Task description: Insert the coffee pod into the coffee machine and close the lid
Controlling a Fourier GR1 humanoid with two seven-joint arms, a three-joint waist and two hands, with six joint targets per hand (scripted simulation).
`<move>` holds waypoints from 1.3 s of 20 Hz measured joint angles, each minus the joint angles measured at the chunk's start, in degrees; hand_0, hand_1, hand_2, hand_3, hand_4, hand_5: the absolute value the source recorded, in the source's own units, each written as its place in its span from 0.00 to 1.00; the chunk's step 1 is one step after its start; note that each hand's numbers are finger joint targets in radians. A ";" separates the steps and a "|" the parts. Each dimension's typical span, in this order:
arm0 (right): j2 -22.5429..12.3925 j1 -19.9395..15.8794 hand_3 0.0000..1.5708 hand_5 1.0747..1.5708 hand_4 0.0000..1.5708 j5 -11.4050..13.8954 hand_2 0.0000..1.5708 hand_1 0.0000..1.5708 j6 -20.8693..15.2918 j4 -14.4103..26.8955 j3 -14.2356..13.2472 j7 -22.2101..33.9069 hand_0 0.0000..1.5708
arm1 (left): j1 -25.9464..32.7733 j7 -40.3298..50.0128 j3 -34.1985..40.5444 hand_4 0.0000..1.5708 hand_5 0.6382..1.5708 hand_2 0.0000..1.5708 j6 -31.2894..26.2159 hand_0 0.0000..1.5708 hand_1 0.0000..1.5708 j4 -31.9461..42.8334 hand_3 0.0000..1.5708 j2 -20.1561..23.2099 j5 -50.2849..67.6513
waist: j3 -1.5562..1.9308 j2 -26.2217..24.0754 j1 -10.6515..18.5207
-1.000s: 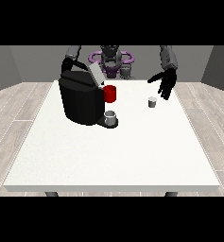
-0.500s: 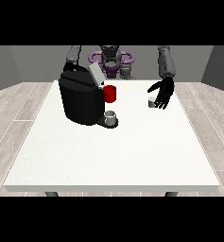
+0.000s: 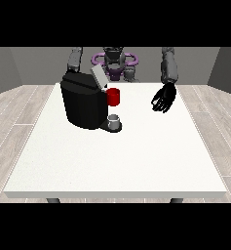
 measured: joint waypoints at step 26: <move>0.44 1.94 0.00 1.00 0.00 2.18 0.00 0.00 -2.53 10.35 -1.06 -1.84 0.00 | -8.62 -5.32 0.63 0.32 1.00 0.89 -7.75 0.89 0.89 11.03 0.84 -2.78 -6.80 | 0.01 -7.08 1.31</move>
